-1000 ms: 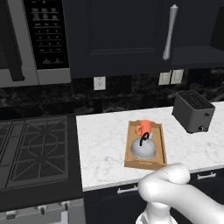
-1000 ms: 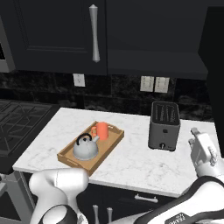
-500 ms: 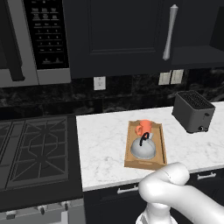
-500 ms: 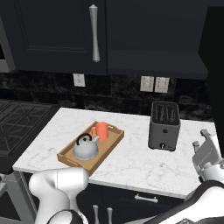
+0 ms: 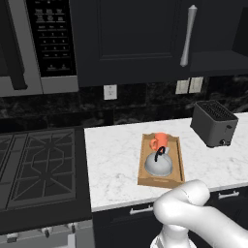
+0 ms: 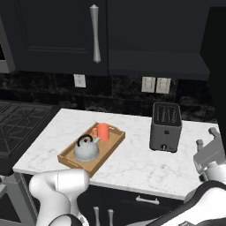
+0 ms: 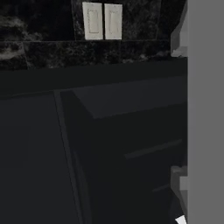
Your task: Pick the kettle from the counter and place it on the tray. Then pick the mug from the cabinet and place it on the tray. Then close the cabinet doors.
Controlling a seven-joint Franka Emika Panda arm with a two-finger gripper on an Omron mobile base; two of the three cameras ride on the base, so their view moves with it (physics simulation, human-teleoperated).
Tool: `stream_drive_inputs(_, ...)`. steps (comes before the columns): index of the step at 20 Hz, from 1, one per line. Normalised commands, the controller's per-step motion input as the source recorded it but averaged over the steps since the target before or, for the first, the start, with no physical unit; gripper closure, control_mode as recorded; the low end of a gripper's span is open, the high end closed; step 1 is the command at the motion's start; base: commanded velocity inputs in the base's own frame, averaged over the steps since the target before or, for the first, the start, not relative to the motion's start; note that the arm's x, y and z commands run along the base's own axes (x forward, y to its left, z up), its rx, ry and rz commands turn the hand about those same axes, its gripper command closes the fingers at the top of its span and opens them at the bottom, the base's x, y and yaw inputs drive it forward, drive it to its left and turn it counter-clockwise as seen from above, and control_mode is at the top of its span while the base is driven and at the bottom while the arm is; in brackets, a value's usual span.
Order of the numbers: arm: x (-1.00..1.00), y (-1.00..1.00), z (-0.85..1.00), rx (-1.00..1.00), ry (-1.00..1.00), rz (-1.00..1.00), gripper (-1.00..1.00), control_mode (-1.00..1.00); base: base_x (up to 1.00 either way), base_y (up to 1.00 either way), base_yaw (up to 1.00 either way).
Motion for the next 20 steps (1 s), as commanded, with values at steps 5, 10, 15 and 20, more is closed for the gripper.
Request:
stream_drive_inputs(5,-0.14,-0.12,0.47,0.06,-0.01,0.00,-1.00,-1.00,0.00,0.00,0.00)
stream_drive_inputs(10,-0.11,0.00,0.10,0.00,-0.01,0.00,-1.00,-1.00,0.00,0.00,0.00)
stream_drive_inputs(15,0.02,-0.14,-0.33,0.07,0.02,0.00,-1.00,-1.00,0.00,0.00,0.00)
stream_drive_inputs(20,0.06,-0.42,-0.08,0.14,0.04,0.00,-1.00,-1.00,0.00,0.00,0.00)
